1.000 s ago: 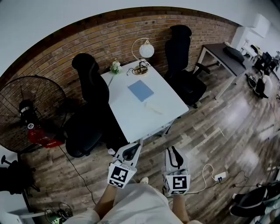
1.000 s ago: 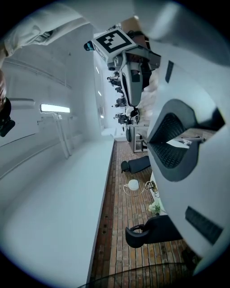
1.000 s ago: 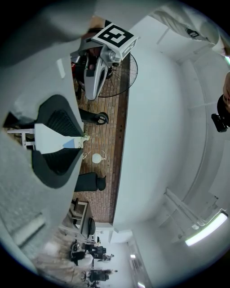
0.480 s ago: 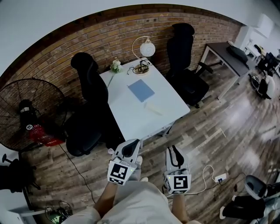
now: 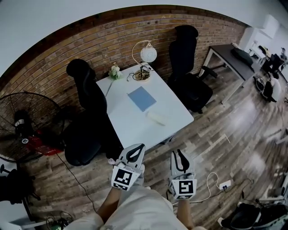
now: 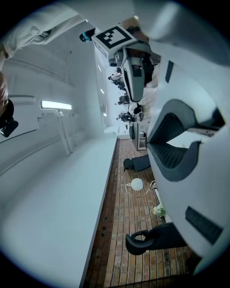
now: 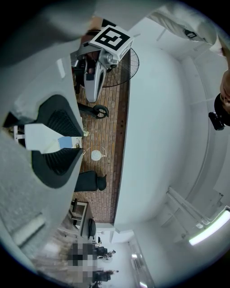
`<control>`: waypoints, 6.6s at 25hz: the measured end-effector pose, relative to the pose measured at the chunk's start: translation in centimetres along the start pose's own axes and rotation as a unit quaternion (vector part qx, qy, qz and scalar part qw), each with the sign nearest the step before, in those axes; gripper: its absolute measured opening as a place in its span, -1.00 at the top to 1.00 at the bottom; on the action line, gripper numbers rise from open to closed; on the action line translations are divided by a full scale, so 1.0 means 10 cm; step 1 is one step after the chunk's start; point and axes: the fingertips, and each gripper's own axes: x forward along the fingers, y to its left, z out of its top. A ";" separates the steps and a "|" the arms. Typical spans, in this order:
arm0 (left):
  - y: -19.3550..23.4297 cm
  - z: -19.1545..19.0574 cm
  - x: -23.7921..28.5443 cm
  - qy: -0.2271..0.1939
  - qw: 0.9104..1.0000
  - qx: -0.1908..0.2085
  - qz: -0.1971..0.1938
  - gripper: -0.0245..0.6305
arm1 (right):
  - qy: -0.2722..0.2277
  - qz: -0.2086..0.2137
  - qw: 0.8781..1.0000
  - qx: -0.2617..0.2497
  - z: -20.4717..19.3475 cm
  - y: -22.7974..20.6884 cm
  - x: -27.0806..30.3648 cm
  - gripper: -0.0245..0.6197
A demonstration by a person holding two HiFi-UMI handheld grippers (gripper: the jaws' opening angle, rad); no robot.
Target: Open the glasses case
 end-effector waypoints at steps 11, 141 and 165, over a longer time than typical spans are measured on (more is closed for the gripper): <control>0.48 0.04 0.60 0.004 0.999 -0.009 -0.034 0.92 | 0.021 -0.032 0.999 0.007 0.04 -0.23 0.68 0.69; 1.23 -3.01 2.94 0.283 0.946 -0.148 0.064 0.92 | 0.346 0.286 0.874 -0.187 -3.02 -0.71 3.34 0.00; 1.19 -3.14 3.03 0.297 0.943 -0.146 0.043 0.92 | 0.372 0.290 0.866 -0.162 -3.14 -0.62 3.40 0.00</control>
